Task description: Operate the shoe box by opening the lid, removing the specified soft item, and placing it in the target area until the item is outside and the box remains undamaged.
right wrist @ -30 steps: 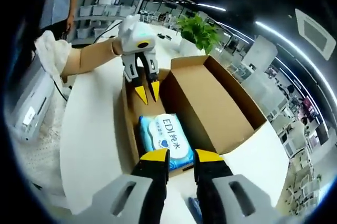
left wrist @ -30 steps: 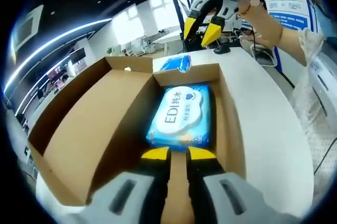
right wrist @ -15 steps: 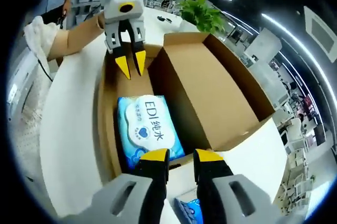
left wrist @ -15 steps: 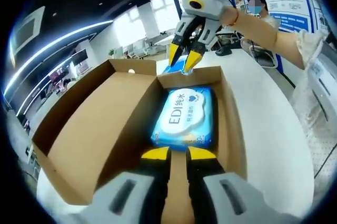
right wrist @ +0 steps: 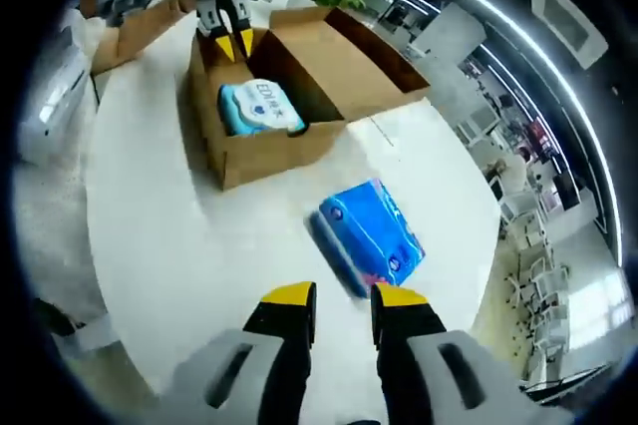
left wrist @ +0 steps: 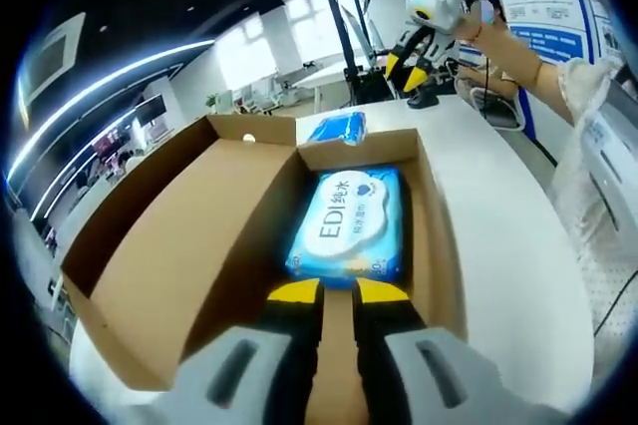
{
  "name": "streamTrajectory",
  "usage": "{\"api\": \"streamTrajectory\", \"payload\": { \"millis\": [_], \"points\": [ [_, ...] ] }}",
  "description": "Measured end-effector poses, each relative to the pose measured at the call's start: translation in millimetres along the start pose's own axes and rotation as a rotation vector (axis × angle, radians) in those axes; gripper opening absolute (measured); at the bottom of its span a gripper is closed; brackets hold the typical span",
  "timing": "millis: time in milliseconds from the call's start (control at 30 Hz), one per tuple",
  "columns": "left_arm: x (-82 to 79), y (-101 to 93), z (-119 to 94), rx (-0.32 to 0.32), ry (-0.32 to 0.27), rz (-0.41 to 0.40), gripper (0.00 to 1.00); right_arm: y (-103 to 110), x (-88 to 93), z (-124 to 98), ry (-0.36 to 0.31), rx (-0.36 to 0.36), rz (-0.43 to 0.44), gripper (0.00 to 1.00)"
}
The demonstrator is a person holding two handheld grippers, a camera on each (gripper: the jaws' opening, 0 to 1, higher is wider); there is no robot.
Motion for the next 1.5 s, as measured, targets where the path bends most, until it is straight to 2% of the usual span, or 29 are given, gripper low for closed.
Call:
{"api": "streamTrajectory", "payload": {
  "millis": [67, 100, 167, 233, 300, 433, 500, 533, 633, 733, 767, 833, 867, 933, 967, 1000, 1067, 1133, 1267, 1300, 1367, 1400, 1433, 1500],
  "points": [
    [-1.1, -2.7, 0.6, 0.003, 0.002, 0.006, 0.11, -6.1, 8.5, -4.2, -0.086, 0.003, -0.148, 0.23],
    [-1.9, -3.9, 0.6, 0.005, 0.001, 0.008, 0.11, -8.3, 12.6, -6.2, -0.128, 0.011, -0.173, 0.24],
    [-3.9, -5.7, -0.1, 0.007, -0.003, 0.014, 0.11, -20.9, 17.5, -10.6, -0.257, 0.057, -0.087, 0.23],
    [-4.9, -6.4, -0.9, 0.009, -0.008, 0.014, 0.11, -30.1, 15.5, -15.8, -0.333, 0.108, -0.035, 0.22],
    [-5.3, -6.6, -1.6, 0.009, -0.011, 0.01, 0.11, -26.1, 7.9, -20.3, -0.383, 0.102, -0.02, 0.22],
    [-5.2, -6.3, -4.4, 0.003, -0.01, 0.01, 0.11, 0.1, -13.6, -40.6, -0.415, 0.092, 0.014, 0.25],
    [-5.3, -4.8, -5.5, 0.002, -0.015, 0.008, 0.11, 15.9, -18.8, -50.7, -0.401, 0.064, 0.004, 0.27],
    [-5.2, -4.4, -5.5, 0.002, -0.016, 0.007, 0.11, 21.6, -17.9, -55.6, -0.403, 0.066, -0.007, 0.28],
    [-4.6, -3.8, -5.1, 0.004, -0.016, 0.007, 0.11, 30.8, -3.9, -66.2, -0.37, 0.085, 0.045, 0.28],
    [-5.2, -3.4, -4.7, 0.008, -0.02, 0.008, 0.11, 60.6, 10.3, -75.7, -0.394, 0.046, 0.188, 0.25],
    [-6.1, -3.6, -4.5, 0.013, -0.026, 0.006, 0.11, 70.4, 5.6, -76.4, -0.428, 0.023, 0.191, 0.26],
    [-8.2, -5.0, -3.6, 0.022, -0.039, 0.004, 0.11, 84.7, -22.5, -72.7, -0.542, -0.006, 0.183, 0.33],
    [-9.1, -5.6, -3.4, 0.024, -0.043, 0.005, 0.11, 86.4, -37.3, -70.4, -0.616, -0.009, 0.185, 0.38],
    [-10.6, -6.4, -3.6, 0.022, -0.052, 0.009, 0.11, 84.9, -67.1, -62.5, -0.777, -0.038, 0.205, 0.39],
    [-10.8, -6.5, -3.7, 0.021, -0.053, 0.01, 0.12, 84.4, -71.3, -61.1, -0.799, -0.044, 0.21, 0.37],
    [-11.9, -7.7, -5.2, 0.018, -0.056, 0.012, 0.12, 79.7, -88.3, -49.0, -0.854, -0.078, 0.218, 0.38],
    [-13.8, -7.9, -8.5, 0.001, -0.065, 0.013, 0.13, 74.9, -103.7, -26.7, -0.833, -0.112, 0.171, 0.4],
    [-15.3, -8.5, -11.3, -0.001, -0.072, 0.012, 0.14, 70.8, -115.7, -0.1, -0.758, -0.126, 0.14, 0.41],
    [-16.9, -7.7, -12.6, -0.003, -0.083, 0.013, 0.16, 65.7, -138.8, 44.3, -0.631, -0.219, 0.138, 0.44],
    [-16.0, -6.4, -11.9, -0.004, -0.083, 0.014, 0.16, 62.5, -142.8, 51.9, -0.614, -0.208, 0.12, 0.44],
    [-13.4, -3.4, -9.9, -0.003, -0.077, 0.006, 0.17, 59.3, -146.6, 66.3, -0.531, -0.238, 0.102, 0.44],
    [-12.1, -2.5, -9.2, -0.004, -0.074, 0.004, 0.17, 57.9, -149.0, 72.9, -0.512, -0.239, 0.075, 0.44],
    [-11.0, -1.4, -8.8, -0.005, -0.071, 0.004, 0.17, 58.0, -149.5, 79.2, -0.47, -0.264, 0.039, 0.44],
    [-9.6, 0.1, -8.0, -0.004, -0.068, -0.005, 0.17, 56.6, -149.5, 89.8, -0.385, -0.297, 0.022, 0.44]
  ]
}}
Point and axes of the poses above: the point that each gripper's makers call its tool centre point, and the gripper's own axes: z roughly forward along the fingers, y roughly to its left, x roughly out of its underside, the point moved 10 cm from there along -z, roughly backward along the fingers, and after that the axes turned 3 degrees about -y, right-handed, at the moved point
